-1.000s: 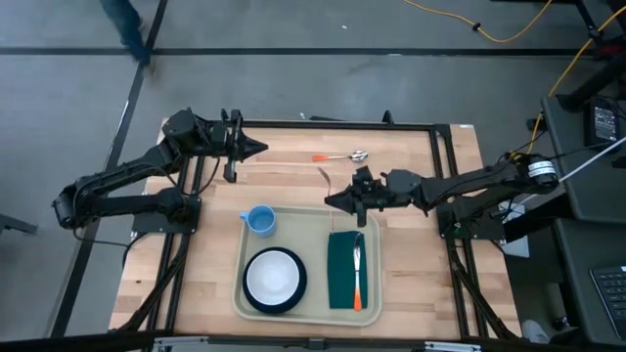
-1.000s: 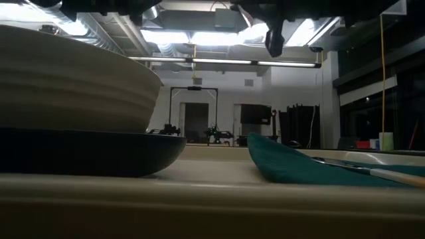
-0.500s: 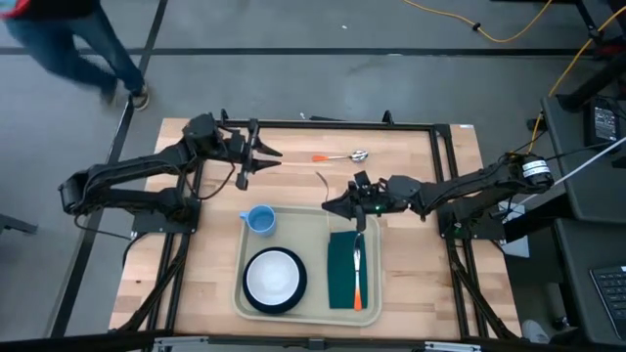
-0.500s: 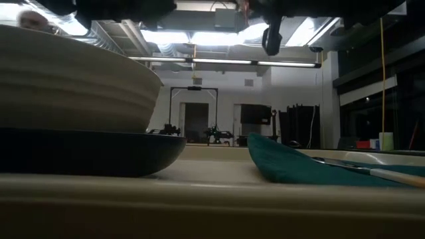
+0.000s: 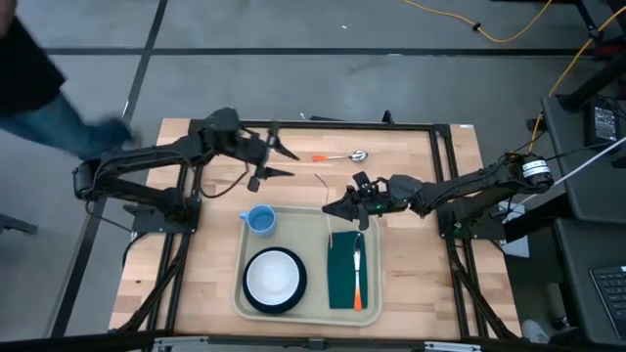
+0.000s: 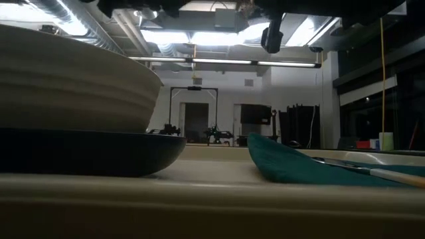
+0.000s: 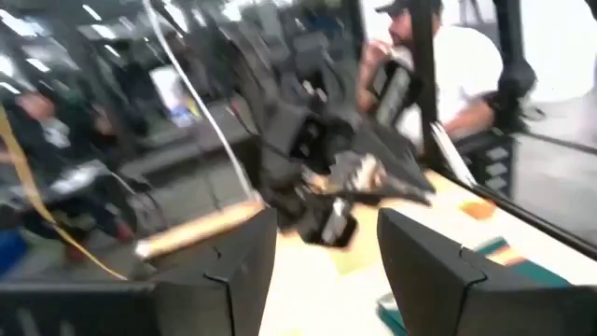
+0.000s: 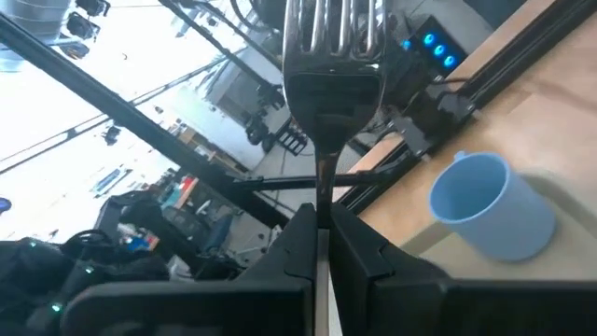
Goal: Set up tray
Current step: Put the orange fork on top of the napkin to the left of the orange knife
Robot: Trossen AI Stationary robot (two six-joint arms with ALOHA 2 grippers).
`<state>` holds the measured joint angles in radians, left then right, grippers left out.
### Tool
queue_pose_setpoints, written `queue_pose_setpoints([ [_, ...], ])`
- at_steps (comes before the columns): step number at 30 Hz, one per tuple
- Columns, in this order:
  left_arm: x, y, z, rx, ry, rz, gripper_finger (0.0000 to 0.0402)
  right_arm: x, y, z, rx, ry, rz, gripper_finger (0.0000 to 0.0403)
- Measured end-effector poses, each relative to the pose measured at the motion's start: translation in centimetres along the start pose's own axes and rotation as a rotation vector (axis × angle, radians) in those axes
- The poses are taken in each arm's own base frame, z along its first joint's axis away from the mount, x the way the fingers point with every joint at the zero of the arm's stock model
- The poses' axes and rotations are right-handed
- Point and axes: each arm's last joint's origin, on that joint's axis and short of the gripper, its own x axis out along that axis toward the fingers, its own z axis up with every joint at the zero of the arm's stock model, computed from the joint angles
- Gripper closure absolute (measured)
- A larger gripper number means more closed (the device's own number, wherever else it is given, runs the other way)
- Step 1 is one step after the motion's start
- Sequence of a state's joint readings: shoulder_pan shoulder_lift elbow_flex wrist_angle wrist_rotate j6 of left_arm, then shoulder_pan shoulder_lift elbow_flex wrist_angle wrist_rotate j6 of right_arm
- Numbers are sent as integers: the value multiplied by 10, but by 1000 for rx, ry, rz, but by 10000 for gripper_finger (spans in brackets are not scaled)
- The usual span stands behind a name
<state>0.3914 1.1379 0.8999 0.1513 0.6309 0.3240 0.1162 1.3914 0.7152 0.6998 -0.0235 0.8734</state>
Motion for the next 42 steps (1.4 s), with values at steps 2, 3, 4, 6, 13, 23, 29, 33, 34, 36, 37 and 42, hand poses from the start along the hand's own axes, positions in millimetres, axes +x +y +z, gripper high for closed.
queue_pose_setpoints([
  [2, 11, 0, -2, -8, 30, -62, 217, 0, 1, -1, 15, 19, 16, 386],
  [3, 16, 0, -3, -13, 36, -88, 218, 0, 1, -1, 21, 30, 25, 386],
  [4, 20, 0, -4, -18, 40, -107, 219, 0, 1, -1, 35, 39, 32, 386],
  [6, 26, 0, -4, -21, 42, -135, 220, 0, 1, -1, 55, 48, 38, 386],
  [13, 32, -1, 3, 11, 11, -185, 221, 0, 7, -8, 69, 80, 69, 386],
  [23, 39, -14, 9, 19, -24, -281, 221, 0, 12, -13, 125, 138, 112, 386],
  [29, 39, -14, 8, 20, -20, -271, 221, -1, 13, -14, 149, 175, 136, 386],
  [33, 39, -14, 8, 18, -16, -268, 221, 0, 11, -13, 176, 181, 132, 386],
  [34, 39, -14, 7, 17, -14, -266, 221, 0, 10, -13, 177, 184, 130, 386],
  [36, 41, -14, 6, 13, -8, -265, 221, 0, 10, -13, 179, 188, 125, 386],
  [37, 41, -14, 6, 11, -4, -265, 221, 0, 10, -13, 179, 188, 125, 386],
  [42, 44, -19, 8, 19, -14, -279, 221, 0, 8, -14, 181, 196, 113, 386],
])
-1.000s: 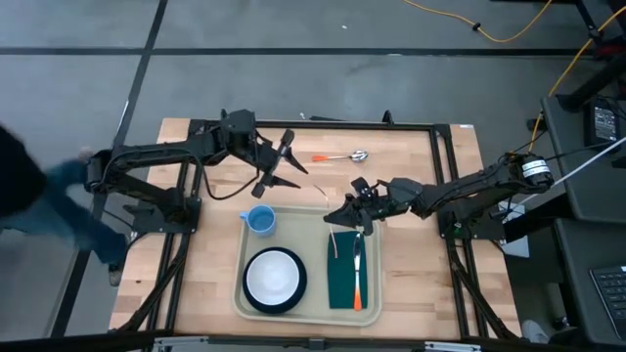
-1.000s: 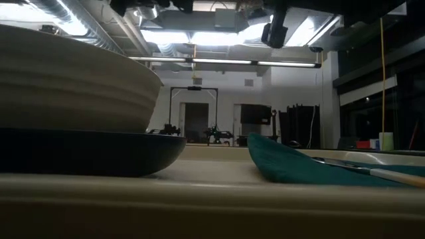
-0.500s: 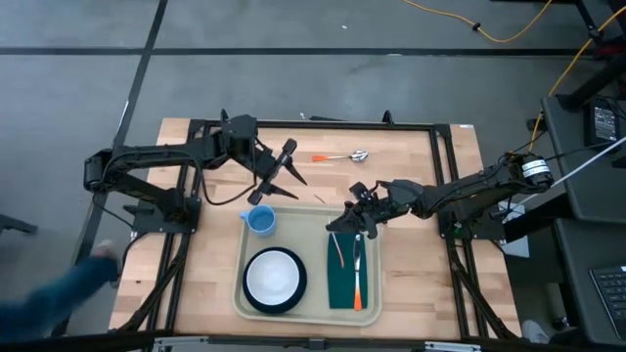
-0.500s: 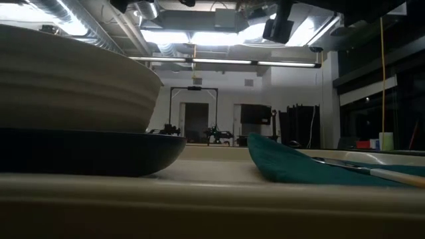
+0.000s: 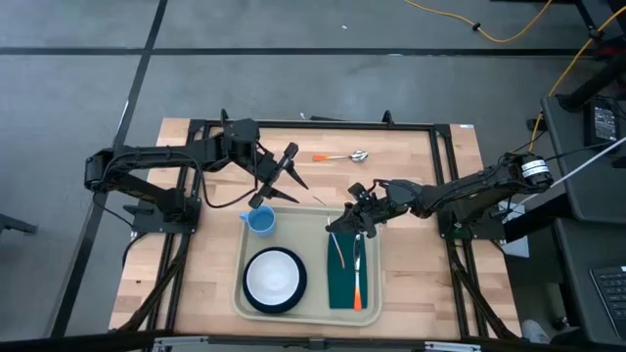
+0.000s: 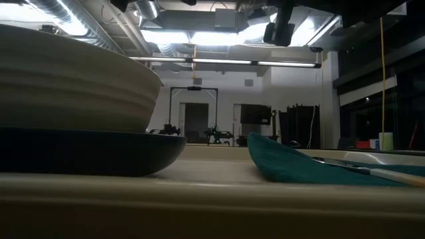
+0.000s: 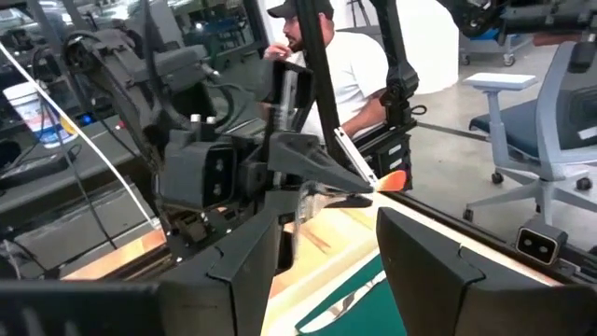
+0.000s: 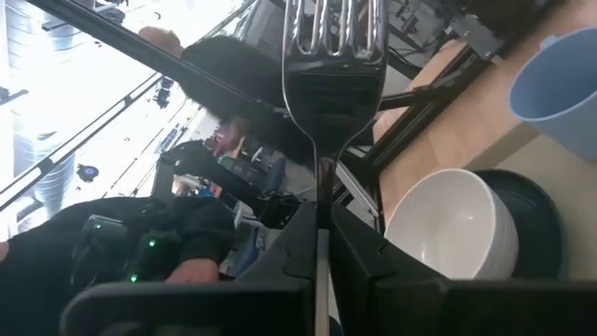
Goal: Set up tray
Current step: Put the orange fork on top of the napkin to the left of the orange knife
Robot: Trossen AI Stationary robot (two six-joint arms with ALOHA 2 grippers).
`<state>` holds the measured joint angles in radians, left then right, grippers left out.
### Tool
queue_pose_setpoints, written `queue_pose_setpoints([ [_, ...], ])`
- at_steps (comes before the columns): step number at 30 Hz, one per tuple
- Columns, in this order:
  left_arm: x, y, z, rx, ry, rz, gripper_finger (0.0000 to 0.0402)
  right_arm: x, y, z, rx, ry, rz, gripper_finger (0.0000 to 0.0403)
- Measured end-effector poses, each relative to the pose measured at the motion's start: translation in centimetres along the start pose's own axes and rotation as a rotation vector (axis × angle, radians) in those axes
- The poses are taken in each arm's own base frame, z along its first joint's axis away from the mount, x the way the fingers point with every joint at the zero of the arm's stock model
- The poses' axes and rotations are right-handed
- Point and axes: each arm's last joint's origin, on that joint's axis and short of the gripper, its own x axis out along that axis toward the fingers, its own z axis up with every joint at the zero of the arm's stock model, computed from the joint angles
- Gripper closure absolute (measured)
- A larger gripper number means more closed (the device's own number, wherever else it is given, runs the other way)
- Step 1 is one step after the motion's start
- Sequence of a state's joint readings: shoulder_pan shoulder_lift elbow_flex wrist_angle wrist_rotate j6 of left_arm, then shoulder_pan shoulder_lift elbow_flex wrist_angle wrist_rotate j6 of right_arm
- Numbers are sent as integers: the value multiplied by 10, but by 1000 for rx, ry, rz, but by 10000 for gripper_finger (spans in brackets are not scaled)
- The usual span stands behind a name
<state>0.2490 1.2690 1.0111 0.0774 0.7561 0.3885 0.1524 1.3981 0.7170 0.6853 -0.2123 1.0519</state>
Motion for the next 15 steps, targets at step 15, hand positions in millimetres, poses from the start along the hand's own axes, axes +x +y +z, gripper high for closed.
queue_pose_setpoints([
  [15, 24, 0, -16, -2, 26, -27, 222, 0, -1, -1, 21, 8, -7, 386],
])
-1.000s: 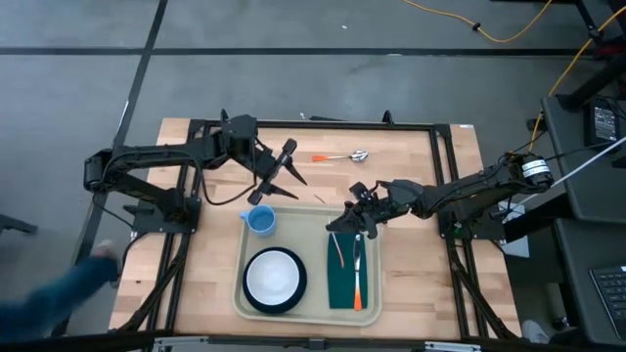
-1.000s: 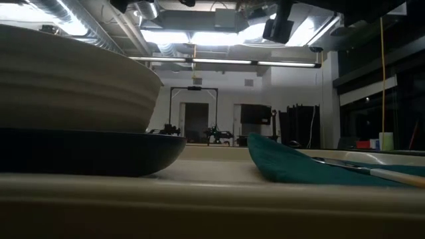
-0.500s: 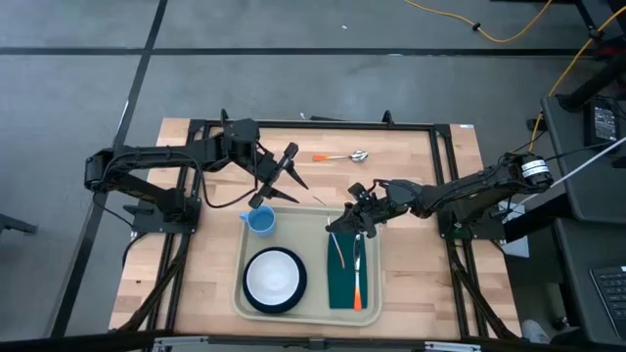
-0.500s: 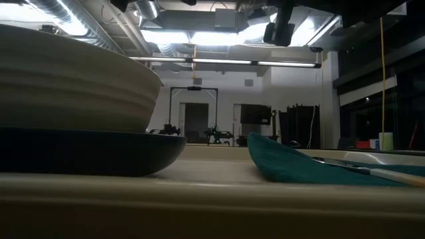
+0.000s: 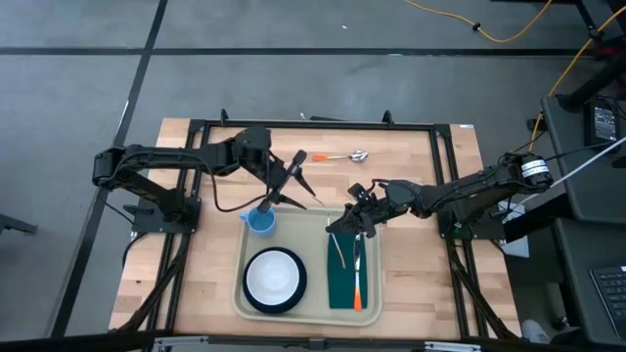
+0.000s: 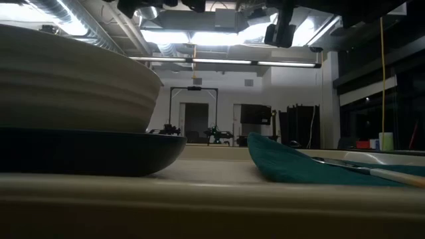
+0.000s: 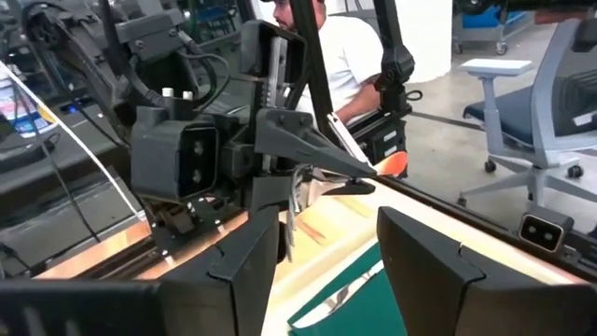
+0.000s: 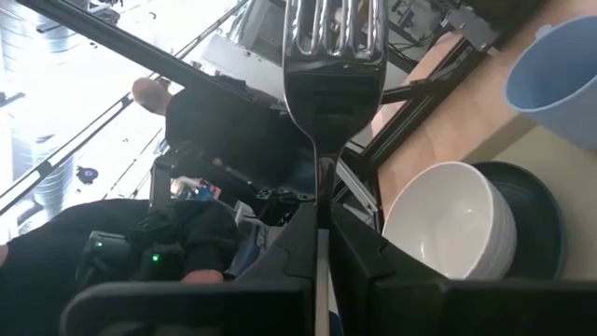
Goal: Set up tray
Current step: Put the orange fork on top of the napkin to the left of the orange knife
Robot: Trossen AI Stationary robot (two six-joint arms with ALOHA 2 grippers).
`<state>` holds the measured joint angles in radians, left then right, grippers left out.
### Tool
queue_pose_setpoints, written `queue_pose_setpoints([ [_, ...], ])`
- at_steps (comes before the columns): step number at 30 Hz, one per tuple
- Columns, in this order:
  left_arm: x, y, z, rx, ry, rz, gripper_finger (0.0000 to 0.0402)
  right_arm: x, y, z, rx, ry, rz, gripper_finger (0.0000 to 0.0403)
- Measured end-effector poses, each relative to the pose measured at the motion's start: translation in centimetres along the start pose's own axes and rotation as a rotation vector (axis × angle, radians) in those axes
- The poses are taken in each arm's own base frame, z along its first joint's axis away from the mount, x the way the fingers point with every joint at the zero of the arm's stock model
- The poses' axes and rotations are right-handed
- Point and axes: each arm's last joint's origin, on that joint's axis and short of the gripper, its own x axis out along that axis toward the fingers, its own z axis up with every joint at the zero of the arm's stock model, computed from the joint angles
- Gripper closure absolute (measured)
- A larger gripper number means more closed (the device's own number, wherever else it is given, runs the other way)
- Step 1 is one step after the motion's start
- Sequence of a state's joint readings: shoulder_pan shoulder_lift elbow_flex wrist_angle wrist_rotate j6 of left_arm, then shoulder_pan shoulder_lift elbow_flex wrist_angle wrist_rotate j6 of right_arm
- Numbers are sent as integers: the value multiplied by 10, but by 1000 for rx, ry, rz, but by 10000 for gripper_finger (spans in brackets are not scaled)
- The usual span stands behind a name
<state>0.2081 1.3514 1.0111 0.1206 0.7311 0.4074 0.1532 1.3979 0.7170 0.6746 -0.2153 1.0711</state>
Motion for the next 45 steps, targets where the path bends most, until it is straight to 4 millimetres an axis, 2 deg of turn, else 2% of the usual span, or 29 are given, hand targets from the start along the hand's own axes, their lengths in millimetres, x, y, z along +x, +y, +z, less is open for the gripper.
queue_pose_setpoints([
  [11, 1, 2, 2, 18, 9, 72, 222, 0, -1, -1, 5, 7, -14, 386],
  [20, 4, -2, 4, 4, 2, 58, 222, 0, -1, -1, 4, 6, -14, 386],
  [26, 10, 0, -3, -41, 12, 52, 225, 0, -1, -1, 4, 6, -14, 386],
  [38, 10, 1, 0, -66, -11, 60, 297, 0, -1, -1, 2, 4, -15, 386],
  [45, 10, 1, 0, -75, -8, 64, 322, 0, -1, -1, 2, 5, -15, 386],
])
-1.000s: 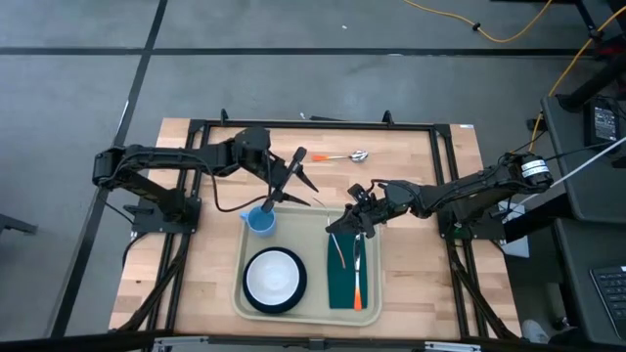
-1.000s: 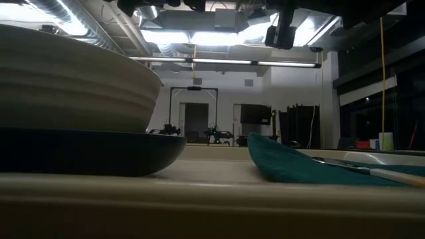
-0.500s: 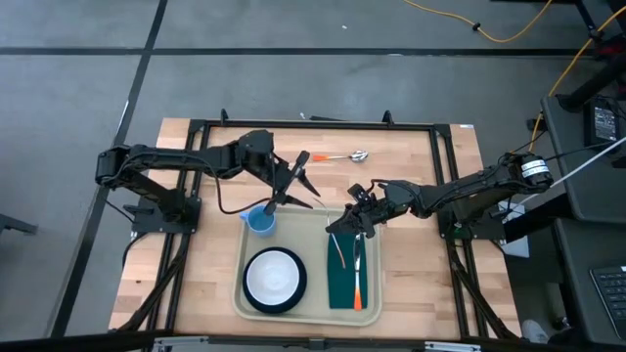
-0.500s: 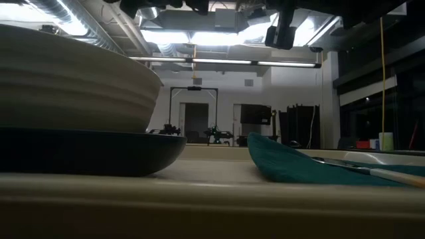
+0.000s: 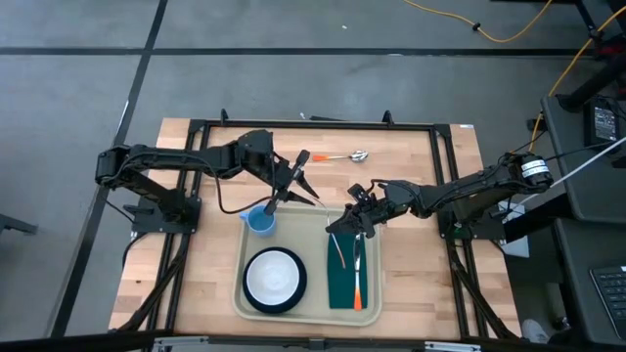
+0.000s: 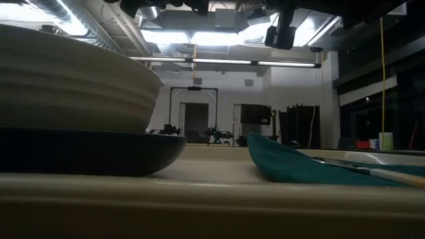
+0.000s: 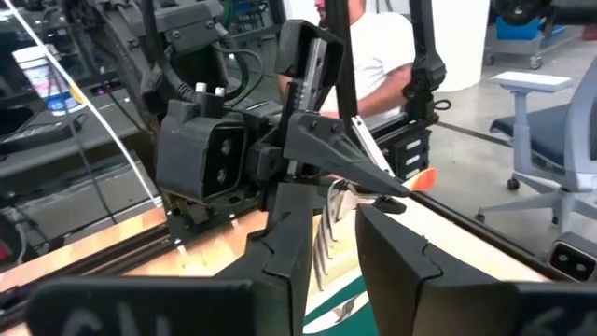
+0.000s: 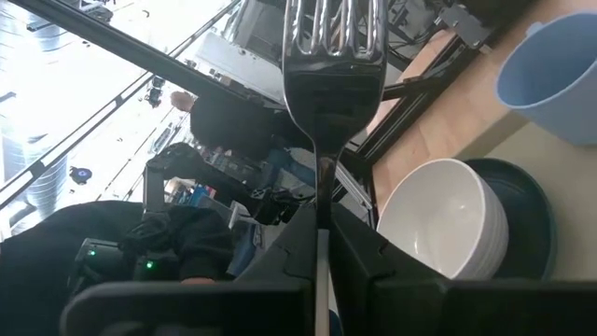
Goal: Set up tray
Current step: Put the orange fork on top of the napkin to the left of the orange knife
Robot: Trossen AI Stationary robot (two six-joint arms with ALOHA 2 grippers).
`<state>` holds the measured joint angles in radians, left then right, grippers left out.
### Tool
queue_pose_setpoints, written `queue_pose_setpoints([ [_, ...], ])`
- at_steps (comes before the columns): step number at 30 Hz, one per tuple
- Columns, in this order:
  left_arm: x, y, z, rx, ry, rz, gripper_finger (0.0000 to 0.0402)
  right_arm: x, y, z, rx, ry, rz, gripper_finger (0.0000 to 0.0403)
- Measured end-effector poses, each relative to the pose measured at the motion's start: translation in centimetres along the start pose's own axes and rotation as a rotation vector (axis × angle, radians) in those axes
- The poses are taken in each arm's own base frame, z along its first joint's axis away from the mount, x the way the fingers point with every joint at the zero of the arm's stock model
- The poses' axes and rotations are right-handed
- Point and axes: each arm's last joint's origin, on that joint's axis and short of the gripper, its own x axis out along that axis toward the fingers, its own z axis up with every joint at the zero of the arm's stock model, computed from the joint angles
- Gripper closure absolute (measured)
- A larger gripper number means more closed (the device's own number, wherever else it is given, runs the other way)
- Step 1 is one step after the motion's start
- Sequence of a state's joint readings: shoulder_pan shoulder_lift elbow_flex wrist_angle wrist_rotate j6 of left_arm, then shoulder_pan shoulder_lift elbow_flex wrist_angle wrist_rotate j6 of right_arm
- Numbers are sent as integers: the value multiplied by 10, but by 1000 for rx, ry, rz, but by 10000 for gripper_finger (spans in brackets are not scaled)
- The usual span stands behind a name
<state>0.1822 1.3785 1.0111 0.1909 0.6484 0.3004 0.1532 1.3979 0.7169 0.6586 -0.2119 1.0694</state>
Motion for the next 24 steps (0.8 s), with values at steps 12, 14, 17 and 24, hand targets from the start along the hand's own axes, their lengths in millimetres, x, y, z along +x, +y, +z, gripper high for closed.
queue_pose_setpoints([
  [12, 0, 0, -2, -14, 23, 26, 343, 0, 0, 0, -3, 0, 0, 386],
  [14, 0, 0, -2, -14, 23, 26, 347, 0, 0, 0, -4, 0, 0, 386],
  [17, 0, 0, -3, -22, 33, 23, 351, 0, 0, 0, -4, 0, 0, 386],
  [24, 0, 0, -4, -26, 39, 21, 361, 0, 0, 0, -4, 0, 0, 386],
])
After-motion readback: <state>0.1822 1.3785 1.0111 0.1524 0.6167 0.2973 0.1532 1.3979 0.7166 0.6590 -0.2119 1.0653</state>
